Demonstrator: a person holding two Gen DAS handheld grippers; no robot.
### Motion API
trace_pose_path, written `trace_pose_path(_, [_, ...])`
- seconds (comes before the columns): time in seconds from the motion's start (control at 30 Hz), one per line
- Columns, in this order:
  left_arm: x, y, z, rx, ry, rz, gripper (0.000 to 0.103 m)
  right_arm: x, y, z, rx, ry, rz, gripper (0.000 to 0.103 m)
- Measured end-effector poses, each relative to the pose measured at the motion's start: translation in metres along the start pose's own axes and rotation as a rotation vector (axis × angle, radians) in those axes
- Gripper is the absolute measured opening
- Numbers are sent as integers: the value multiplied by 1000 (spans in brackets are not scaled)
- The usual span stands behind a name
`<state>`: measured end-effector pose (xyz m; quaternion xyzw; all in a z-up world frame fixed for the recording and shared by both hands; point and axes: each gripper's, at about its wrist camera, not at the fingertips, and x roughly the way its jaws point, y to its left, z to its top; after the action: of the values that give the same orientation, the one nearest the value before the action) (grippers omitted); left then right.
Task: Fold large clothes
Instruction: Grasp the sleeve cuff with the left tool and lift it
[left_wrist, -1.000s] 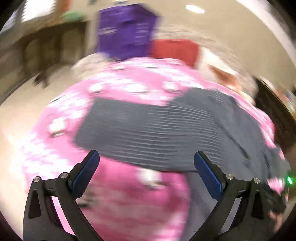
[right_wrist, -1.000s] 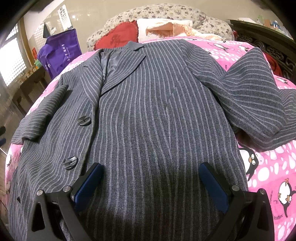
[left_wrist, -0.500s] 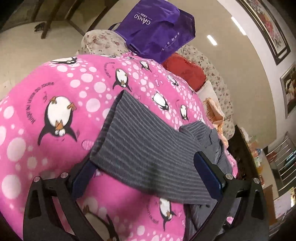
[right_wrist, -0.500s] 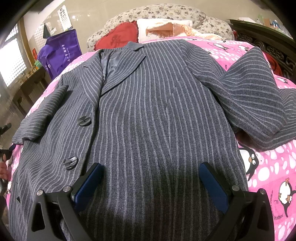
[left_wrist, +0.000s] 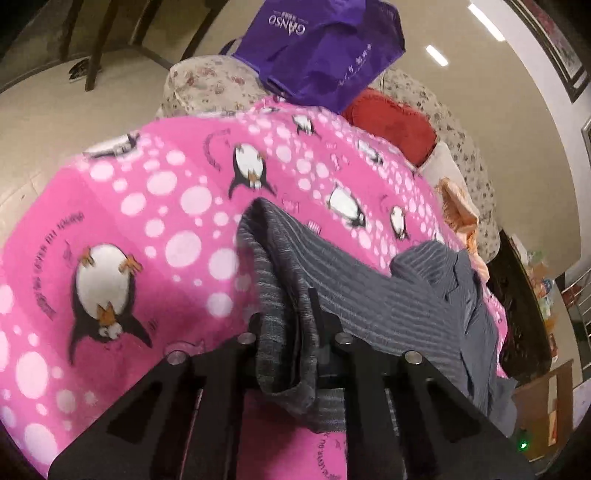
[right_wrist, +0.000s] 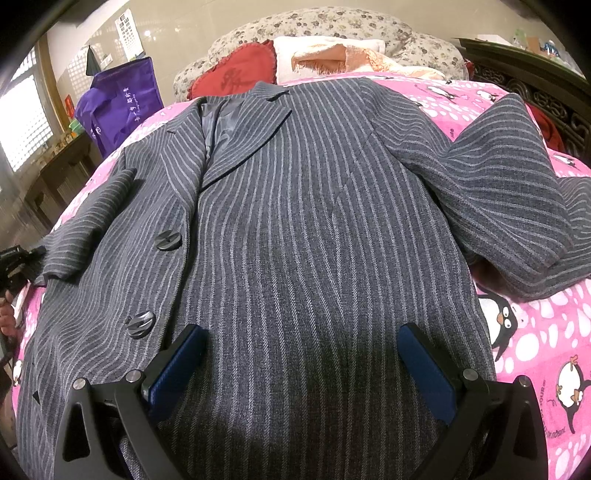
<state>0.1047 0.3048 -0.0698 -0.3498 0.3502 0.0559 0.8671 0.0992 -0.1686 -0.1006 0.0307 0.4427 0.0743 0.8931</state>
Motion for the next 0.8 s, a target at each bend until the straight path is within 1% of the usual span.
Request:
trace_pose_path(0.03, [-9,-1,5,5,-26,17,8,0,0,0,0,1,-1,103])
trace_pose_path(0.07, [-25,-1,14,-2,-71,34,8,0,0,0,-1,0,-1,103])
trace_pose_path(0.13, [-61,4,37,-41,-174,59,8,0,0,0,0,0,0,103])
trace_pose_path(0.17, [-84,6,49,-49,-243,82,8,0,0,0,0,0,0,103])
trace_pose_path(0.27, [-137,9,76,-12,-397,200,8,0,0,0,0,-1,0,103])
trace_pose_path(0.3, [-149,10,82,-4,-426,228,8,0,1,0,0,-1,0,103])
trace_pose_path(0.33, [-158,12,87,-8,-443,241,8,0,0,0,0,-1,1,103])
trace_pose_path(0.43, [-165,7,89,5,-448,233,8,0,1,0,1,-1,2,103])
trace_pose_path(0.53, [-152,-20,84,40,-404,147,8,0,1,0,1,-1,2,103])
trace_pose_path(0.6, [-127,-58,75,100,-325,36,8,0,0,0,1,-2,3,103])
trace_pose_path(0.63, [-119,-74,69,129,-301,3,8,0,1,0,1,-1,2,103])
trace_pose_path(0.73, [-70,-146,36,256,-200,-132,8,0,0,0,1,-2,3,103])
trace_pose_path(0.77, [-46,-174,17,295,-149,-179,8,0,0,0,1,-1,3,103])
trace_pose_path(0.8, [-30,-192,6,318,-113,-203,8,0,0,0,1,-1,3,103])
